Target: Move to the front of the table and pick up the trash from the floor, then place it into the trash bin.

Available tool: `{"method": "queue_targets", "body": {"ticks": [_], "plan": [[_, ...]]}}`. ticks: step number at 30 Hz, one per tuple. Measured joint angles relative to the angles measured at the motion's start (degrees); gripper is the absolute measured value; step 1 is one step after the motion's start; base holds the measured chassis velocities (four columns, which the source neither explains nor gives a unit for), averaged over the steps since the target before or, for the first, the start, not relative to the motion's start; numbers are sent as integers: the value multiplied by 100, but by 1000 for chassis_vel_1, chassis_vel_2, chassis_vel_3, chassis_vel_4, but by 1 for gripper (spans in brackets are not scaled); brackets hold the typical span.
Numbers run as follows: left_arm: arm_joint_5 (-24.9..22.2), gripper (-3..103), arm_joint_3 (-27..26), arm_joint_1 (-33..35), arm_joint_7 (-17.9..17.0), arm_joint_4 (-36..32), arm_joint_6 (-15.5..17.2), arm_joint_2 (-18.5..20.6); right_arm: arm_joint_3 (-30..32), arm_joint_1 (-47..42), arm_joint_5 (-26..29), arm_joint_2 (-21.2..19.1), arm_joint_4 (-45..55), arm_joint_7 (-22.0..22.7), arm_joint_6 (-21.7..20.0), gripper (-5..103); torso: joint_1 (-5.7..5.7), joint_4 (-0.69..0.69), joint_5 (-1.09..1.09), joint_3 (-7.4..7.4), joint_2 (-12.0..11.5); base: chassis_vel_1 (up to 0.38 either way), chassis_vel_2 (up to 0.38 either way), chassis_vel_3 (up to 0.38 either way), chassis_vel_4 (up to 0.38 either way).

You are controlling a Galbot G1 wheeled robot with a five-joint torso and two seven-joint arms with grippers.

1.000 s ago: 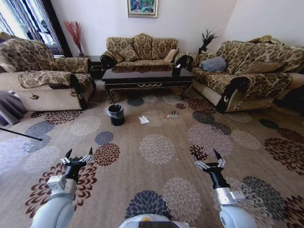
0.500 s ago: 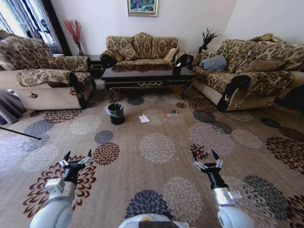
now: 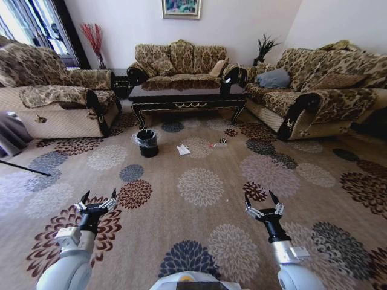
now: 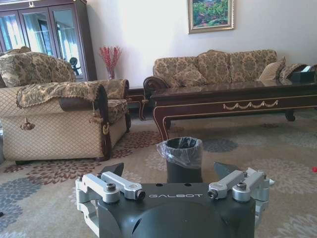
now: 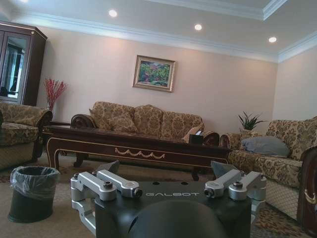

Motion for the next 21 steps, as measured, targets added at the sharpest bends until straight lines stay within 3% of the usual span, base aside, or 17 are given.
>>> {"method": "queue_targets", "body": {"ticks": [21], "plan": [[-143,100,66,-15,49,-213,20,120,48,157,53,-95,-203,-44,126,100,-155,0,2,-322,-478,0,0,0,0]]}}
